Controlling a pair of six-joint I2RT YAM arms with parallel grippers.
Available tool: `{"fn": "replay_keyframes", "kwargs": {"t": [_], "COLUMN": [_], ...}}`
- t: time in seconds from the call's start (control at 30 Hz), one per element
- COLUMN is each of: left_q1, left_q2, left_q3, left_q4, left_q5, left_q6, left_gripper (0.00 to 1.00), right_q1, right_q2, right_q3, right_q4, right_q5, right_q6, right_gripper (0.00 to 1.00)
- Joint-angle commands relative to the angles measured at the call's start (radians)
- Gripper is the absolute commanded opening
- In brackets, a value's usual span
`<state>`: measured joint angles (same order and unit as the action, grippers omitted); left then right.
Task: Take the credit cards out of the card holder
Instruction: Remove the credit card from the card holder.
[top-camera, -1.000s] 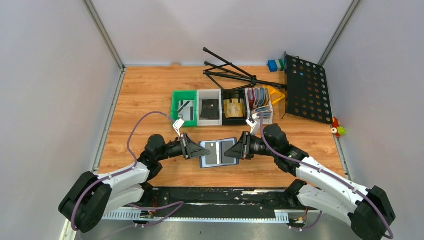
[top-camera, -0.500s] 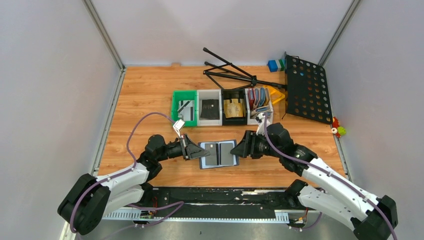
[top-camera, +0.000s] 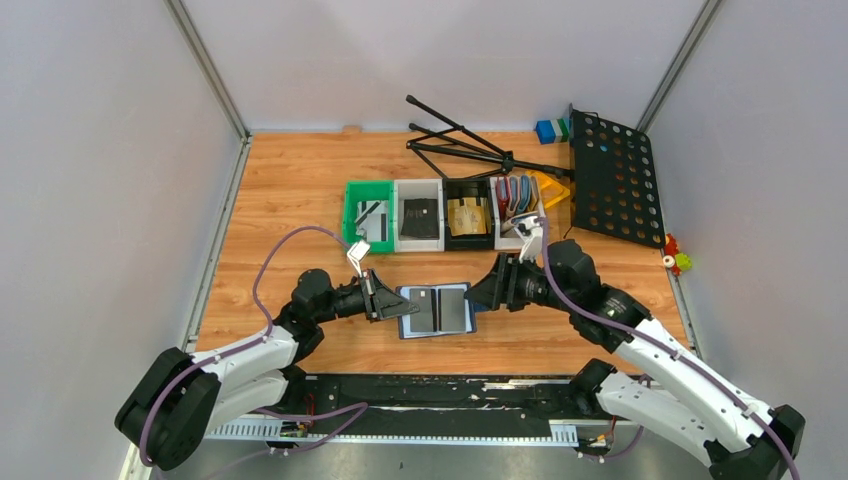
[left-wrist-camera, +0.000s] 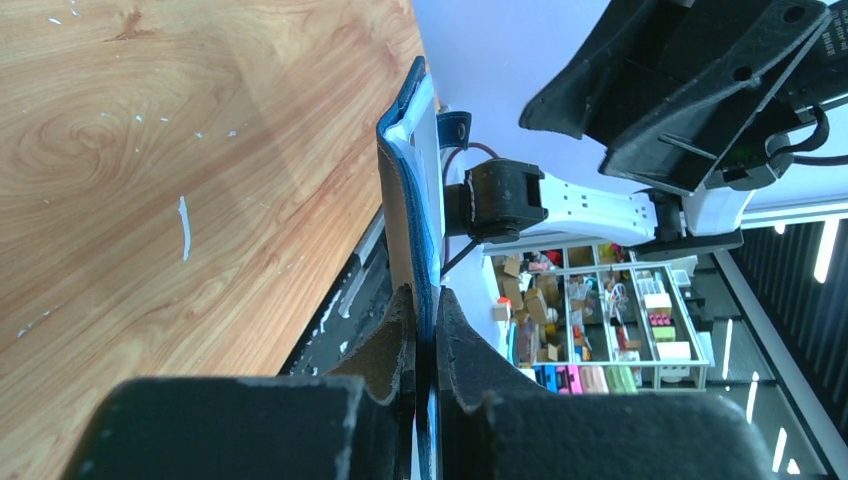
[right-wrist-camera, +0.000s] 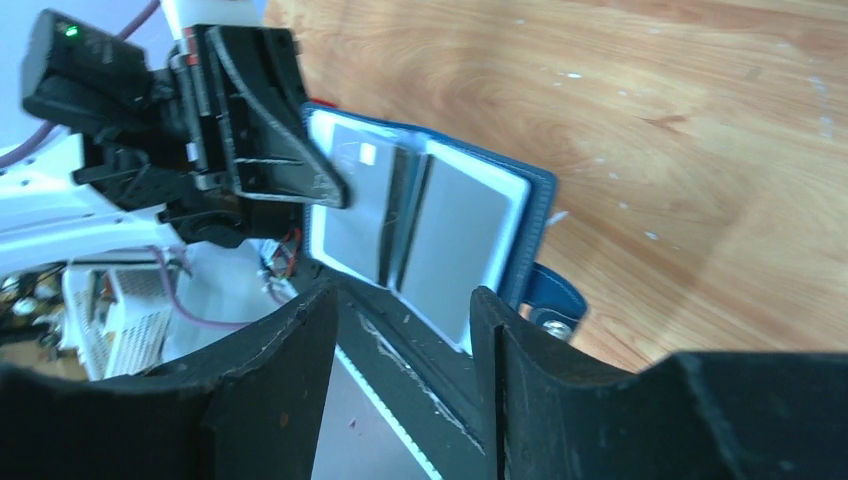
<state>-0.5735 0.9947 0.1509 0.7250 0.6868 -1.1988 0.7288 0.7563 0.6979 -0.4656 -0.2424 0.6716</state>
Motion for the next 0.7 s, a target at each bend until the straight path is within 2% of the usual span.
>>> {"fn": "replay_keyframes", "kwargs": {"t": [0.0, 0.17, 0.33, 0.67], "left_q1": [0.002, 0.002, 0.001, 0.001], "left_q2": [-0.014, 0.002, 0.019, 0.078], "left_q3": [0.016, 0.008, 0.001, -0.024], "left_q4": [0.060, 0.146, 0.248, 0.466], "left_q5": [0.006, 0.026, 0.041, 0.065], "left_q6": [0.008, -0.046, -0.108, -0.225], "left_gripper": [0.00, 0.00, 0.00, 0.00], "right_q1": [-0.002, -0.001, 0.000, -0.001], "right_q2": [0.040, 0.135, 0.209, 0.248], "right_q3": [-0.019, -0.055, -0.094, -0.152], "right_q4": [0.197, 0.341, 0.446, 0.643], "right_q5": [-0.187, -0.300, -0.343, -0.418], "right_q6": [0.039, 0.111, 0.164, 0.270], "right_gripper": [0.49, 0.44, 0.41, 0.37]}}
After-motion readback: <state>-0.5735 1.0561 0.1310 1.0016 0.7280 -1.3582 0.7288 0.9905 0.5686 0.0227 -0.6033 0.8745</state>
